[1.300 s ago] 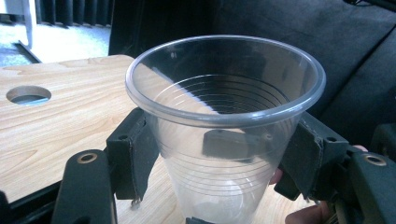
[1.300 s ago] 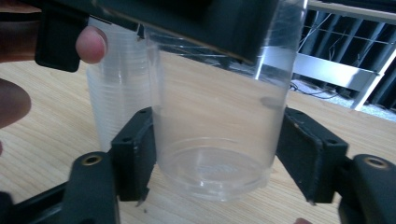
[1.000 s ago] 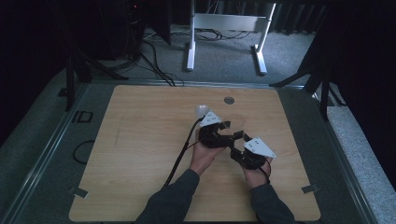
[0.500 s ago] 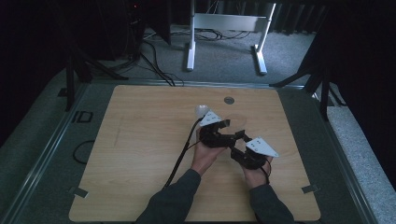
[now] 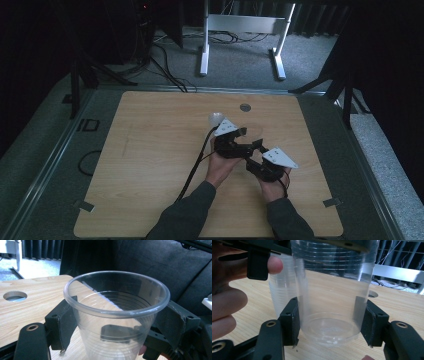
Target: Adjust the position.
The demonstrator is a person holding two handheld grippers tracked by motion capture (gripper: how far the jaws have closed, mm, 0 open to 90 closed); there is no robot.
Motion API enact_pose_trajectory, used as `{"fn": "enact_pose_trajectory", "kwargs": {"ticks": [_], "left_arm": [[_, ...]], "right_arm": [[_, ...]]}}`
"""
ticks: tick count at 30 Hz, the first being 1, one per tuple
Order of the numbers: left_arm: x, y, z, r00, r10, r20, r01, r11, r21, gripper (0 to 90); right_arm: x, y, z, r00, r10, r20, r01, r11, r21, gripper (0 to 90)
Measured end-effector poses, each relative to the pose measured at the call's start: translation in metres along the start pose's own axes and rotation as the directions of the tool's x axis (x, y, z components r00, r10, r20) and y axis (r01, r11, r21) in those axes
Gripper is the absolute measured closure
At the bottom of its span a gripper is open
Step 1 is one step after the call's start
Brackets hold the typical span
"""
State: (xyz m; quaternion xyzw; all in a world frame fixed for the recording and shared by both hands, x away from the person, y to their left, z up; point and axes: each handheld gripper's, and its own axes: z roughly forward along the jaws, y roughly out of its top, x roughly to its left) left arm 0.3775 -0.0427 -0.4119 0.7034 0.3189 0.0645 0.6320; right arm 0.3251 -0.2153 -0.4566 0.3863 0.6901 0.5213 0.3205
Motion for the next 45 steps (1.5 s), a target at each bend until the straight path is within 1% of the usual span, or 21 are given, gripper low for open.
{"fn": "enact_pose_trajectory", "kwargs": {"ticks": [6,13,17,18,19,22,26,28,29,30,31,35,37,40,45], "left_arm": [[-0.0004,-0.0002,-0.0016,1.0000,0.002,-0.005,-0.002,0.9999,-0.012,22.5],[0.0000,-0.0001,-0.0027,1.0000,0.001,-0.003,-0.001,0.9998,-0.017,22.6],[-0.0009,-0.0001,-0.0031,0.9998,0.014,-0.015,-0.014,0.9998,-0.015,22.7],[-0.0012,-0.0002,-0.0032,0.9997,0.017,-0.018,-0.017,0.9998,-0.013,24.5],[-0.0015,-0.0004,-0.0034,0.9996,0.020,-0.018,-0.020,0.9997,-0.013,26.4],[-0.0021,-0.0005,-0.0036,0.9993,0.031,-0.018,-0.032,0.9994,-0.010,27.6],[-0.0024,-0.0004,-0.0038,0.9992,0.034,-0.019,-0.034,0.9994,-0.011,28.5],[-0.0029,-0.0004,-0.0036,0.9991,0.037,-0.020,-0.038,0.9992,-0.010,28.9],[-0.0034,-0.0006,-0.0035,0.9987,0.045,-0.022,-0.046,0.9989,-0.008,28.9],[-0.0036,-0.0007,-0.0034,0.9984,0.051,-0.025,-0.051,0.9987,-0.008,29.1],[-0.0036,-0.0008,-0.0034,0.9983,0.051,-0.026,-0.052,0.9986,-0.007,29.1],[-0.0037,-0.0005,-0.0037,0.9977,0.059,-0.035,-0.059,0.9982,-0.008,29.1],[-0.0040,0.0001,-0.0045,0.9964,0.069,-0.048,-0.070,0.9975,-0.010,29.1],[-0.0040,0.0002,-0.0049,0.9945,0.084,-0.061,-0.085,0.9963,-0.011,29.1],[-0.0038,0.0003,-0.0050,0.9913,0.099,-0.087,-0.100,0.9949,-0.013,29.1]], "right_arm": [[0.0004,-0.0010,0.0003,0.9999,0.007,-0.009,-0.007,1.000,-0.001,41.2],[0.0005,-0.0017,0.0008,0.9999,0.001,-0.015,-0.001,1.000,0.002,41.2],[0.0008,-0.0019,0.0009,0.9998,-0.005,-0.017,0.005,1.000,0.004,41.3],[0.0013,-0.0019,0.0009,0.9998,-0.010,-0.017,0.010,1.000,0.005,41.3],[0.0014,-0.0019,0.0010,0.9998,-0.010,-0.015,0.010,1.000,0.006,41.3],[0.0007,-0.0021,0.0008,0.9998,-0.014,-0.013,0.014,1.000,0.008,41.1],[0.0004,-0.0018,0.0006,0.9998,-0.015,-0.013,0.015,1.000,0.008,40.5],[0.0004,-0.0018,0.0006,0.9998,-0.013,-0.013,0.013,1.000,0.009,39.5],[0.0000,-0.0017,0.0008,0.9998,-0.015,-0.012,0.015,1.000,0.011,37.6],[-0.0001,-0.0018,0.0011,0.9999,-0.010,-0.004,0.010,1.000,0.014,33.5],[-0.0006,-0.0018,0.0016,1.0000,-0.007,0.000,0.007,1.000,0.018,31.4],[-0.0021,-0.0022,0.0019,0.9999,-0.005,0.014,0.005,1.000,0.025,28.6],[-0.0033,-0.0023,0.0012,0.9998,-0.001,0.021,0.000,1.000,0.026,25.7],[-0.0041,-0.0027,-0.0002,0.9998,-0.002,0.020,0.001,1.000,0.024,25.1],[-0.0056,-0.0040,-0.0034,0.9996,-0.003,0.028,0.002,1.000,0.023,25.2]]}}
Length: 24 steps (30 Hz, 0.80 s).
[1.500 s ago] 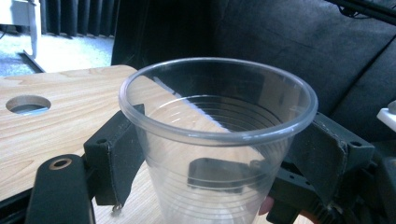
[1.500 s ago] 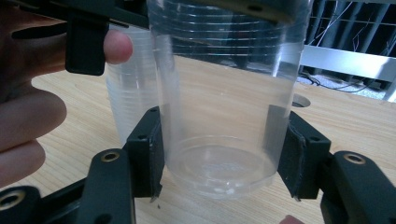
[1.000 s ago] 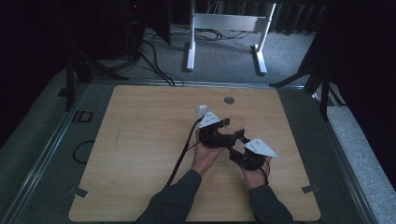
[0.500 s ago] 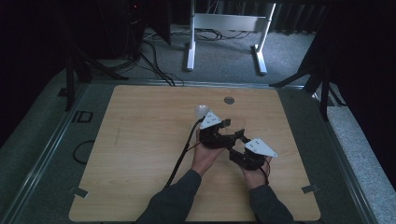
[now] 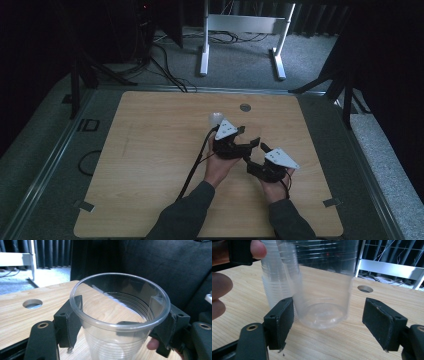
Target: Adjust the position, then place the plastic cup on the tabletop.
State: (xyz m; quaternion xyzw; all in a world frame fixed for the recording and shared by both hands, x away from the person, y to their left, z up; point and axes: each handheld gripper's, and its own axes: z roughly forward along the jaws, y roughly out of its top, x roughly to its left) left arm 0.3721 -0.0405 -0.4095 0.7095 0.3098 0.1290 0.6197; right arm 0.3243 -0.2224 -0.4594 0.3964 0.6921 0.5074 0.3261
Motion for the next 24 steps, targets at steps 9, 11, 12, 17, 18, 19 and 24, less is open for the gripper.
{"fn": "enact_pose_trajectory", "kwargs": {"ticks": [9,11,12,17,18,19,24], "left_arm": [[0.001,0.000,-0.001,0.9992,0.018,-0.037,-0.018,0.9998,-0.004,29.1],[0.001,-0.001,-0.001,0.9987,0.024,-0.045,-0.024,0.9997,-0.003,29.1],[0.002,-0.001,-0.001,0.9987,0.023,-0.046,-0.023,0.9997,-0.004,29.1],[0.002,-0.001,-0.001,0.9981,0.027,-0.055,-0.028,0.9996,-0.007,29.1],[0.002,-0.001,-0.001,0.9980,0.028,-0.057,-0.028,0.9996,-0.006,29.1],[0.002,-0.001,-0.001,0.9978,0.030,-0.059,-0.030,0.9995,-0.005,29.1],[0.002,-0.002,-0.002,0.9967,0.041,-0.070,-0.041,0.9991,-0.005,29.1]], "right_arm": [[-0.006,-0.001,-0.008,0.9999,0.011,0.010,-0.010,1.000,-0.008,25.2],[-0.008,-0.001,-0.010,0.9999,0.009,0.011,-0.009,1.000,-0.010,25.2],[-0.008,-0.001,-0.011,0.9999,0.007,0.014,-0.007,1.000,-0.010,25.2],[-0.012,-0.001,-0.014,0.9996,0.015,0.022,-0.015,1.000,-0.014,25.3],[-0.012,-0.001,-0.014,0.9996,0.015,0.025,-0.014,1.000,-0.014,25.3],[-0.013,-0.001,-0.014,0.9995,0.017,0.025,-0.017,1.000,-0.015,25.3],[-0.014,-0.002,-0.014,0.9993,0.023,0.029,-0.023,1.000,-0.014,25.3]]}}
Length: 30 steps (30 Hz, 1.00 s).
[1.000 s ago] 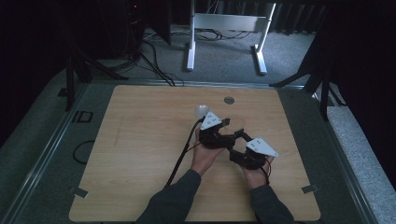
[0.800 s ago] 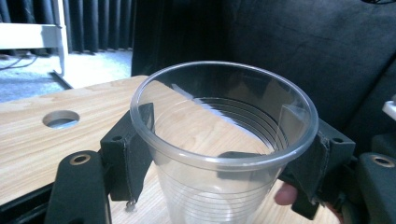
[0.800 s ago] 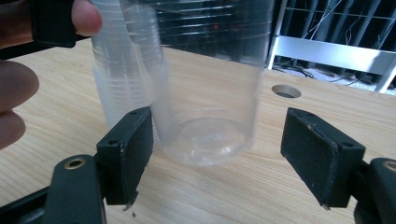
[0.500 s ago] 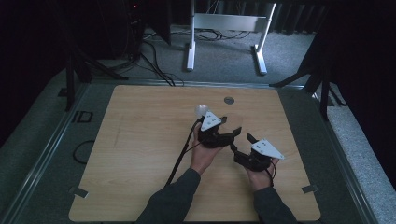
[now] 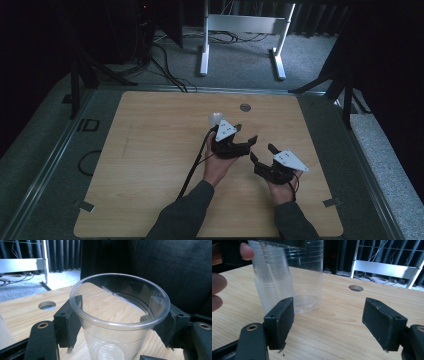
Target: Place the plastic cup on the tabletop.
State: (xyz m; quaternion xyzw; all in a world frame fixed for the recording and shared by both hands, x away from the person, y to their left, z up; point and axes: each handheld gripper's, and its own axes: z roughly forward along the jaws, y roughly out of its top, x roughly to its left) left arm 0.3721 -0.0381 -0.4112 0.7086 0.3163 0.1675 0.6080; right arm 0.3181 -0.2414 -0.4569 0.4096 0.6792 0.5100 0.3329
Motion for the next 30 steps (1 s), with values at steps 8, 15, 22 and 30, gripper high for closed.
{"fn": "enact_pose_trajectory", "kwargs": {"ticks": [8,15,22,30], "left_arm": [[-0.002,-0.003,0.000,0.9996,0.018,-0.022,-0.018,0.9998,-0.009,29.1],[-0.003,-0.005,0.001,0.9991,0.032,-0.028,-0.032,0.9995,-0.003,29.2],[-0.001,-0.009,0.002,0.9986,0.034,-0.040,-0.034,0.9994,0.003,29.2],[0.001,-0.013,0.003,0.9979,0.033,-0.055,-0.032,0.9994,0.008,29.2]], "right_arm": [[-0.003,0.000,-0.002,0.9999,0.007,0.011,-0.007,1.000,-0.007,25.7],[-0.004,0.000,-0.002,0.9998,0.011,0.014,-0.010,1.000,-0.009,25.7],[-0.006,0.000,-0.003,0.9997,0.014,0.020,-0.014,1.000,-0.014,25.7],[-0.006,0.001,-0.004,0.9995,0.019,0.025,-0.019,1.000,-0.020,25.7]]}}
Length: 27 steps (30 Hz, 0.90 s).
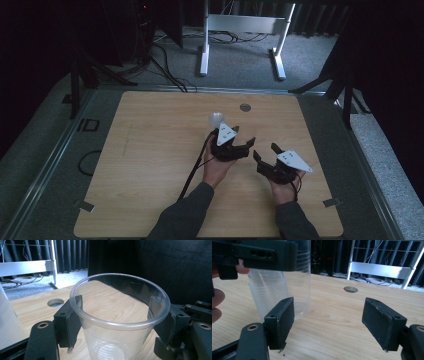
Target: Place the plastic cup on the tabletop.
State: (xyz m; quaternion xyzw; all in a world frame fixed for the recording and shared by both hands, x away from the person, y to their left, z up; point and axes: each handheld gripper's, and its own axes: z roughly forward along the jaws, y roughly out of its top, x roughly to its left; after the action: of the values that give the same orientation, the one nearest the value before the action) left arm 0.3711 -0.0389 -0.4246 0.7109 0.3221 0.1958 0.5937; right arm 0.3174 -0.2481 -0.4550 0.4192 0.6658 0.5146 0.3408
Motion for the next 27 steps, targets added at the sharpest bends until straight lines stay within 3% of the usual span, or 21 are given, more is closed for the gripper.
{"fn": "enact_pose_trajectory", "kwargs": {"ticks": [27], "left_arm": [[0.003,-0.015,0.005,0.9998,0.004,-0.018,-0.004,0.9999,0.010,29.2]], "right_arm": [[-0.001,-0.001,0.000,1.0000,0.005,0.007,-0.005,1.000,-0.002,25.7]]}}
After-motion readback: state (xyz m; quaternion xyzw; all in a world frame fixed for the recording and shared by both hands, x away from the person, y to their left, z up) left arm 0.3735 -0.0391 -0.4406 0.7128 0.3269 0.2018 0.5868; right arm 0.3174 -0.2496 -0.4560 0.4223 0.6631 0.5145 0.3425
